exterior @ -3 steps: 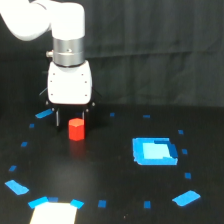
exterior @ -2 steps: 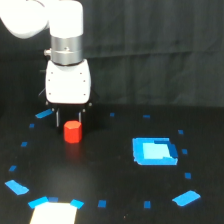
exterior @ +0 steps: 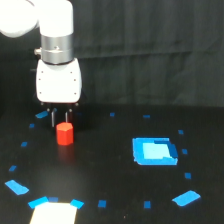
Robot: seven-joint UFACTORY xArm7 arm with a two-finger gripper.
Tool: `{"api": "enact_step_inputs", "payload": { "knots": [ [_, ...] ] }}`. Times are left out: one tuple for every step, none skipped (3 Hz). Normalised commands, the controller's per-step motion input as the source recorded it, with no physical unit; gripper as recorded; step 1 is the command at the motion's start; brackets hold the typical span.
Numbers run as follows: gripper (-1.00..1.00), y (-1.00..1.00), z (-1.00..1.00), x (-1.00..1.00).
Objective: Pick up the red object from the table
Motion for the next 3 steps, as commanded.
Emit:
{"api": "enact_step_inputs", "payload": {
  "knots": [
    [1.00, -1.00, -0.10, 0.41],
    [1.00, -1.00, 0.14, 0.61],
    [-1.00, -0.03, 1.00, -0.06]
  ]
}}
